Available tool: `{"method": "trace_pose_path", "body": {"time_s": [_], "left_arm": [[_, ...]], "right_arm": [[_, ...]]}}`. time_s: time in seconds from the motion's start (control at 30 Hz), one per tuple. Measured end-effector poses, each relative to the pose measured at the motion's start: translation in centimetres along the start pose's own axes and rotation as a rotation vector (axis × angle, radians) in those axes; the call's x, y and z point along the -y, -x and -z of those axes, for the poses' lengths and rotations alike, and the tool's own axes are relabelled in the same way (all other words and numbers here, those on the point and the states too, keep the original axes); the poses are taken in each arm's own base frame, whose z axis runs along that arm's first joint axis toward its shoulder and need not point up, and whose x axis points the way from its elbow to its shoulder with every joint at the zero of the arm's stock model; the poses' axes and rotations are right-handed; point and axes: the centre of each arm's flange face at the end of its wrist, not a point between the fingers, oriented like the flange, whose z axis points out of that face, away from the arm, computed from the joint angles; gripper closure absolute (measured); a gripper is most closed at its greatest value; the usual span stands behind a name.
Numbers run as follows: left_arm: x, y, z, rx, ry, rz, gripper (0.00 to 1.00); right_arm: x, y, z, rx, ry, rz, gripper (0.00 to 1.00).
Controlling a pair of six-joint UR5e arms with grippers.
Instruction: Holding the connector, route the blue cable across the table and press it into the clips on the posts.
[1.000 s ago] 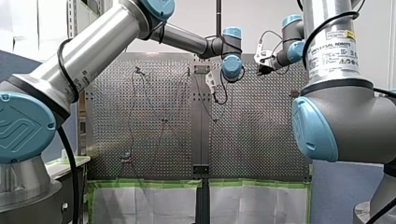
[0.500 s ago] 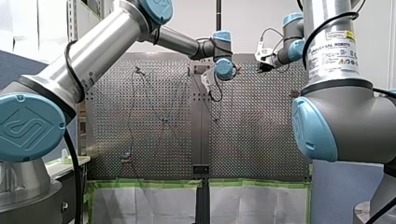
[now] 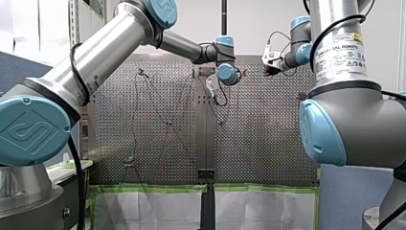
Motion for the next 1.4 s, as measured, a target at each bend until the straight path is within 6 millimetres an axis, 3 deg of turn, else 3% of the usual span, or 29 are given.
{"method": "trace_pose_path", "body": {"time_s": [0.1, 0.17, 0.2, 0.23, 0.27, 0.3, 0.33, 0.63, 0.83, 1.07, 1.4], "left_arm": [[0.3, -0.2, 0.4, -0.013, 0.001, -0.005, 0.92], [0.3, -0.3, 0.7, -0.024, 0.013, -0.011, 0.64], [0.3, -0.4, 0.8, -0.029, 0.020, -0.014, 0.64], [0.2, -0.5, 0.9, -0.034, 0.027, -0.018, 0.39], [0.2, -0.6, 1.1, -0.040, 0.036, -0.022, 0.22], [0.2, -0.7, 1.3, -0.046, 0.042, -0.026, 0.22], [0.3, -0.7, 1.4, -0.051, 0.047, -0.030, 0.01], [1.6, -1.4, 3.6, -0.114, 0.063, -0.051, 0.01], [3.8, -1.5, 6.7, -0.152, 0.076, -0.065, 0.01], [5.1, 0.3, 10.6, -0.155, 0.091, -0.072, 0.01], [7.2, 2.5, 14.1, -0.110, 0.033, -0.037, 0.01]], "right_arm": [[0.0, -0.3, -0.1, -0.008, -0.008, 0.006, 1.00], [0.1, -0.4, -0.2, -0.011, -0.011, 0.008, 1.00], [0.1, -0.4, -0.2, -0.011, -0.012, 0.008, 1.00], [0.1, -0.4, -0.2, -0.011, -0.013, 0.008, 1.00], [0.1, -0.4, -0.2, -0.011, -0.013, 0.009, 1.00], [0.1, -0.3, -0.2, -0.011, -0.013, 0.009, 1.00], [0.1, -0.3, -0.2, -0.011, -0.013, 0.009, 1.00], [0.0, -0.3, -0.3, -0.012, -0.014, 0.009, 1.00], [0.0, -0.3, -0.3, -0.012, -0.016, 0.009, 1.00], [0.0, -0.3, -0.3, -0.010, -0.018, 0.009, 1.00], [0.0, -0.2, -0.3, -0.010, -0.018, 0.008, 1.00]]}}
